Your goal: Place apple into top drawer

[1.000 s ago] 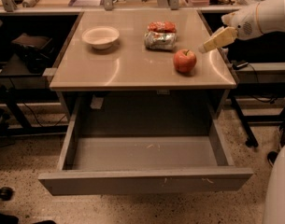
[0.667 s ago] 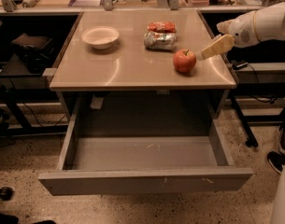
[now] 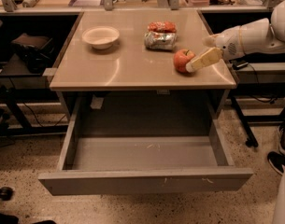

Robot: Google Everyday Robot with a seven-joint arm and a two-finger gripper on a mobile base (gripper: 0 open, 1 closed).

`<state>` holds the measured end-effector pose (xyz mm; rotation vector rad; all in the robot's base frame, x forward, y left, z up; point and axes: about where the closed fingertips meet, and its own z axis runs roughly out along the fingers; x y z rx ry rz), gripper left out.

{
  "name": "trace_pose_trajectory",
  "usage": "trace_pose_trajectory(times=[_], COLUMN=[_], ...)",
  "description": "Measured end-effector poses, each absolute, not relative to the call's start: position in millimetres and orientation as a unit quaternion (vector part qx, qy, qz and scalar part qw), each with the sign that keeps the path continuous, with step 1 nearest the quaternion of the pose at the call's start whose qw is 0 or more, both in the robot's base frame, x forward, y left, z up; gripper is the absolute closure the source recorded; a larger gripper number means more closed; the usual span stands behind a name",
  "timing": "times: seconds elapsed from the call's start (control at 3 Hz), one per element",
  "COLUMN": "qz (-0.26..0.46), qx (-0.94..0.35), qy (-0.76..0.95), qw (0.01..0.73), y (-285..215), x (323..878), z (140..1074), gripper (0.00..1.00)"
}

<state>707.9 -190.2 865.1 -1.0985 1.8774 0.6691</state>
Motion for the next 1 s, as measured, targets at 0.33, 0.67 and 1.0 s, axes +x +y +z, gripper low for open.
trace_pose_trajectory(times=[0.33,0.67,1.0], qz=[0.289,0.289,0.298], qx=[-0.437,-0.437,-0.451], qy=[0.746,0.746,0.740], qw=[0.411,0.411,0.400], y=[-180,-180,-166], x=[721,721,720], z=[840,840,833], gripper=[0.00,0.00,0.00])
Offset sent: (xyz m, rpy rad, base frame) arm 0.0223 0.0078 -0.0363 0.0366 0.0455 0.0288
